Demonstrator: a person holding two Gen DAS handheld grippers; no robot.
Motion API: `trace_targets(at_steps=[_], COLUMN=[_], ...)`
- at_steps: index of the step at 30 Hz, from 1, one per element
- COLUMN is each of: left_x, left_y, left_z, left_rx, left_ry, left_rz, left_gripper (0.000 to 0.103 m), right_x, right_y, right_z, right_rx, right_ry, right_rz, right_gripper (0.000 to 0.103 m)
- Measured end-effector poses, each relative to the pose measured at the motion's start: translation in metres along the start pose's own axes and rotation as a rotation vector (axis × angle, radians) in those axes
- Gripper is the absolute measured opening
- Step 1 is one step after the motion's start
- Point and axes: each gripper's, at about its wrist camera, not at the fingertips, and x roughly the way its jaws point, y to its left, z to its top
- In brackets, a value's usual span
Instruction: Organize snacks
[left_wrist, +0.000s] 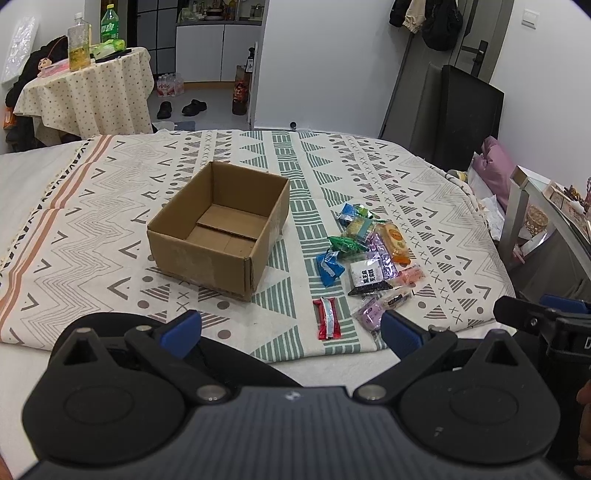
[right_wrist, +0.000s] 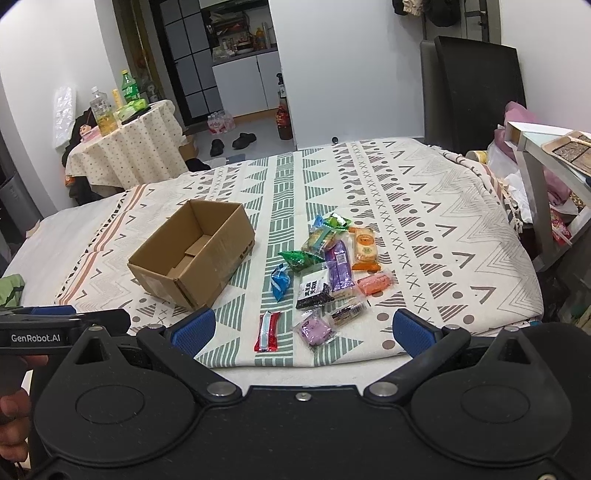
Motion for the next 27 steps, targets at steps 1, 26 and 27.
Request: trace_targets(at_steps=[1, 26, 27], left_x=[0.001, 0.02, 0.023], left_y=[-0.001, -0.011, -0.012], left_z=[0.001, 0.001, 0.001], left_rx=[-0.001, 0.018, 0.02], left_ry=[-0.001, -0.022, -0.025], left_rz=[-0.004, -0.05, -0.056], left_gripper=[0.103, 0.103, 0.103], right_x=[-0.001, 0.014, 0.016], right_y=[0.0, -0.013, -0.014], right_z=[0.0, -0.004, -0.004], right_rx=[-0.002, 0.012, 0.012], right_ry=[-0.003, -0.035, -0.032], right_rz=[-0.002, 0.014, 0.009], right_gripper=[0.103, 0.103, 0.103])
